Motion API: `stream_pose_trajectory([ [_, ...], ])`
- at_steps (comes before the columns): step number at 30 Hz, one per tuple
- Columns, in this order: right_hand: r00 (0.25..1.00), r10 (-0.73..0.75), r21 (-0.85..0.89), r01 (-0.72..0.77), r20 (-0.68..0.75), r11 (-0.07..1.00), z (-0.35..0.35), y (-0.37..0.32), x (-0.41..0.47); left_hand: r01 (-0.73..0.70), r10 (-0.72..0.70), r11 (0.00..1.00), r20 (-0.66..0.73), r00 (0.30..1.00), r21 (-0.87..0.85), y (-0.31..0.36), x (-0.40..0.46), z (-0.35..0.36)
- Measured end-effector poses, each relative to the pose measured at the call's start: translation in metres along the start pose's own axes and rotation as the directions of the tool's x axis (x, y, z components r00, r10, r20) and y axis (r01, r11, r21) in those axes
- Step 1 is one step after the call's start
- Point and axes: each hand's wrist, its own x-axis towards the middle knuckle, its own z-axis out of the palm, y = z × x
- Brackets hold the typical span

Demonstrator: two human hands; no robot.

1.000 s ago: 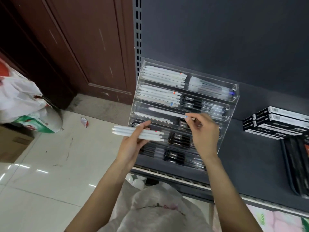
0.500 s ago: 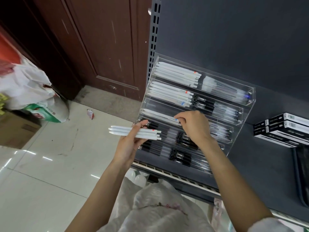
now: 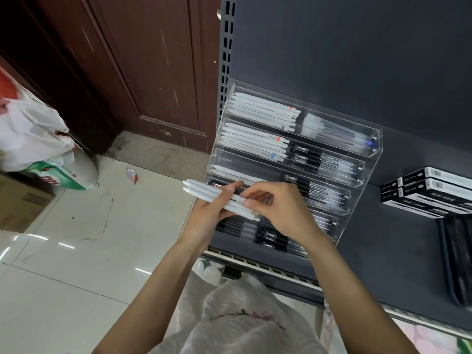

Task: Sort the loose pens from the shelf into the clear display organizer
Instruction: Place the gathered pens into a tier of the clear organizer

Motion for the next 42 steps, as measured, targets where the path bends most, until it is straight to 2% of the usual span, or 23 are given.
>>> stream_pose_trajectory([
  [2,0.998,0.004,0.019,-0.003,-0.055,1.000,-0.008,0.004,0.000,0.007,-0.007,1.000,0.019,1.000,0.003,0.000,-0.001,0.002],
  [4,0.985,0.025,-0.028,-0.030,-0.170,0.999,-0.021,0.014,0.003,0.013,-0.013,1.000,0.016,1.000,0.017,-0.002,0.000,0.001],
  [7,0.931,0.031,-0.224,-0.120,-0.364,0.967,-0.032,0.037,0.012,0.029,-0.029,1.000,-0.036,0.999,0.002,-0.006,0.002,-0.005],
  [9,0.916,-0.024,-0.385,-0.145,-0.401,0.912,-0.030,0.049,0.019,0.034,-0.036,0.999,-0.061,0.997,-0.023,-0.009,0.002,-0.009],
  [11,0.917,-0.117,-0.535,-0.117,-0.383,0.836,-0.024,0.054,0.026,0.037,-0.039,0.999,-0.071,0.997,-0.039,-0.010,0.002,-0.011],
  [13,0.941,-0.180,-0.704,-0.080,-0.287,0.705,-0.015,0.055,0.032,0.043,-0.048,0.997,-0.085,0.995,-0.061,-0.011,0.002,-0.012],
  [15,0.975,-0.139,-0.822,-0.067,-0.175,0.565,-0.006,0.052,0.036,0.055,-0.064,0.995,-0.108,0.992,-0.083,-0.011,0.002,-0.011],
  [21,0.997,-0.078,-0.883,0.011,-0.029,0.470,0.001,0.038,0.051,0.065,-0.078,0.994,-0.166,0.983,-0.083,-0.012,0.001,-0.008],
  [29,0.999,-0.043,-0.855,0.049,0.031,0.516,0.001,0.039,0.054,0.054,-0.053,0.999,-0.195,0.979,-0.002,-0.012,0.002,-0.002],
  [31,0.998,-0.058,-0.858,0.031,0.001,0.513,0.003,0.037,0.056,0.057,-0.056,0.998,-0.188,0.981,0.000,-0.012,0.002,0.000],
  [33,0.988,-0.139,-0.845,0.016,-0.069,0.535,0.002,0.036,0.052,0.051,-0.051,0.999,-0.180,0.982,-0.007,-0.012,0.003,0.001],
  [35,0.962,-0.229,-0.682,0.067,-0.151,0.728,-0.002,0.027,0.037,0.028,-0.030,0.999,-0.179,0.983,-0.016,-0.010,0.003,0.003],
  [37,0.956,-0.226,-0.402,0.135,-0.189,0.906,-0.007,0.009,0.013,-0.004,0.000,1.000,-0.187,0.982,-0.020,-0.008,0.005,0.005],
  [38,0.972,-0.182,-0.317,0.126,-0.151,0.940,-0.008,0.002,0.004,-0.021,0.016,0.999,-0.187,0.982,-0.027,-0.006,0.006,0.007],
  [40,0.993,-0.089,-0.257,0.068,-0.072,0.964,-0.005,0.002,-0.008,-0.057,0.051,0.998,-0.168,0.984,-0.026,-0.004,0.007,0.011],
  [42,0.996,-0.044,-0.203,0.028,-0.075,0.979,-0.002,0.010,-0.010,-0.093,0.095,0.995,-0.143,0.985,0.018,-0.003,0.009,0.015],
])
